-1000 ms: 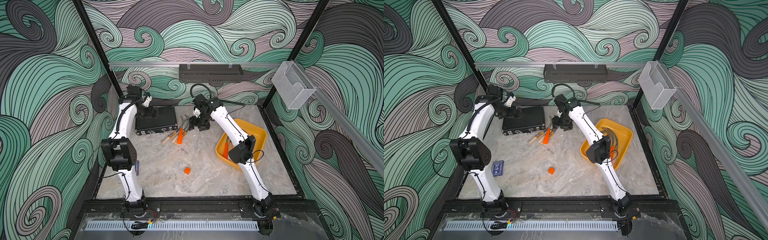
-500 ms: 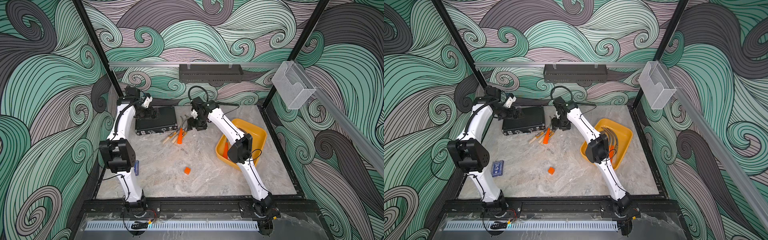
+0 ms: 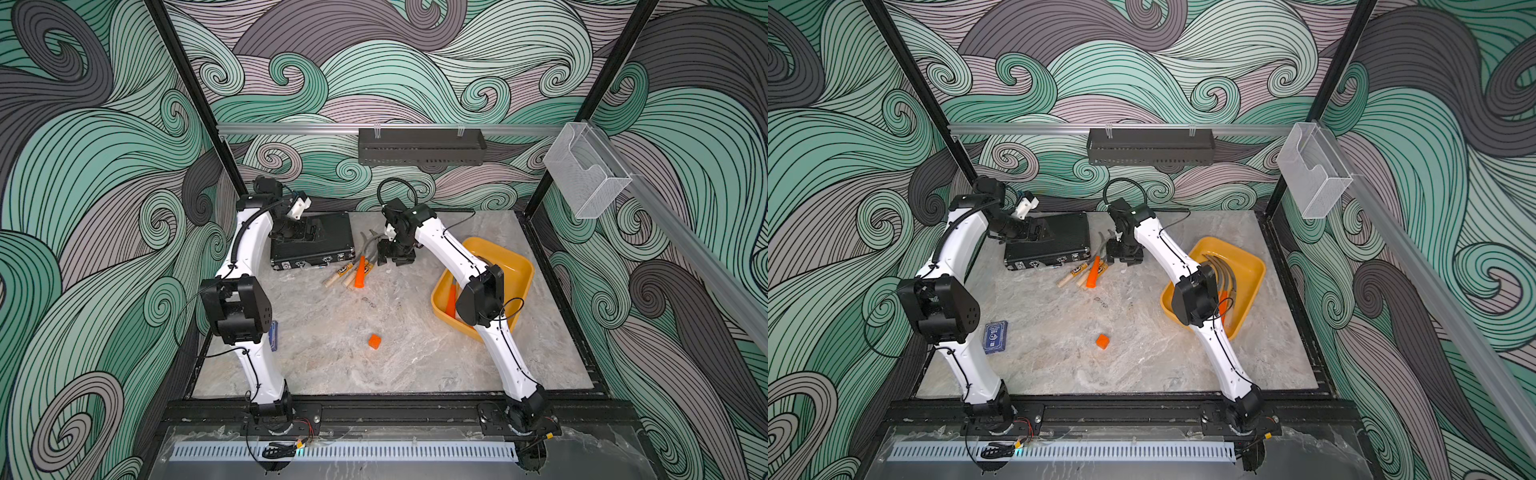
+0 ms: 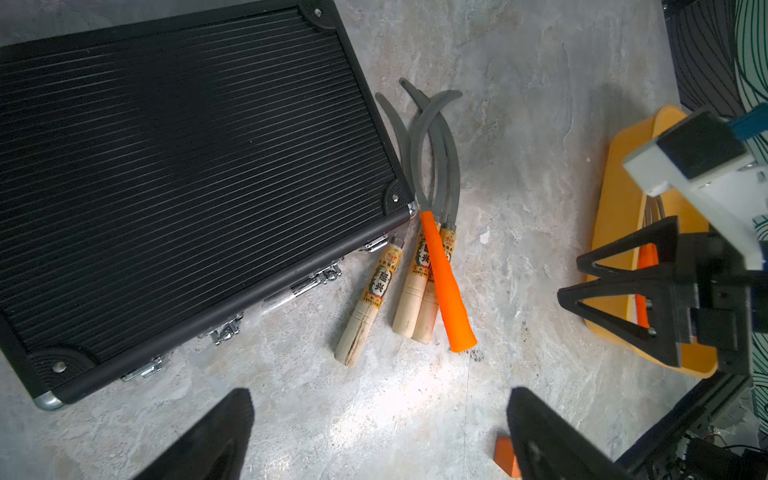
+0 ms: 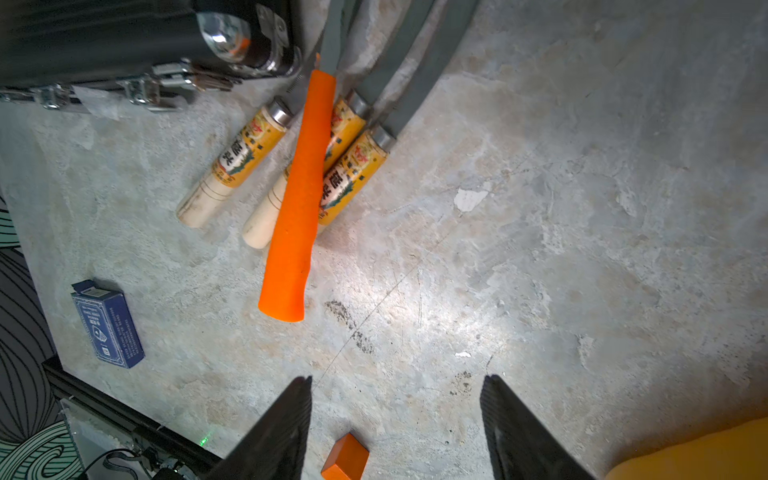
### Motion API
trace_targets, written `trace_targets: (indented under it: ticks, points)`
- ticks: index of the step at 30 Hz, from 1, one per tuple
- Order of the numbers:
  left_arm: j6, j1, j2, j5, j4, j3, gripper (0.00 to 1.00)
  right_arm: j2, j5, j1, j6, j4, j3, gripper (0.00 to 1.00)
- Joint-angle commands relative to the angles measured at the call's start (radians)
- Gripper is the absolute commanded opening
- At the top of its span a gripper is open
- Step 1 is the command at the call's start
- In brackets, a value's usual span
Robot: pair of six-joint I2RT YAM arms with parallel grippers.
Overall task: Put small sickles into storage boxes
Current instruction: Pick up the sickle at the center of the board.
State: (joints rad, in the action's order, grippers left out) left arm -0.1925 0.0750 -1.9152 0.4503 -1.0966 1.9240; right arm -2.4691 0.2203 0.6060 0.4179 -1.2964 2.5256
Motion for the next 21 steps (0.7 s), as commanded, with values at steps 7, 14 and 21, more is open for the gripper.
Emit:
trace_targets:
  ticks: [7, 14, 21]
  points:
    - [-0.120, -0.008, 0.067, -0.110, -0.058, 0.050, 0.97, 0.082, 0.021, -0.026, -0.064, -0.005, -0.020, 0.66]
    - [-0.138, -0.007, 0.055, -0.120, -0.190, 0.218, 0.96, 0.125, 0.058, -0.045, -0.079, -0.007, -0.064, 0.65]
    - [-0.156, -0.009, 0.174, -0.139, -0.206, 0.124, 0.96, 0.167, 0.070, -0.074, -0.050, -0.020, -0.087, 0.64]
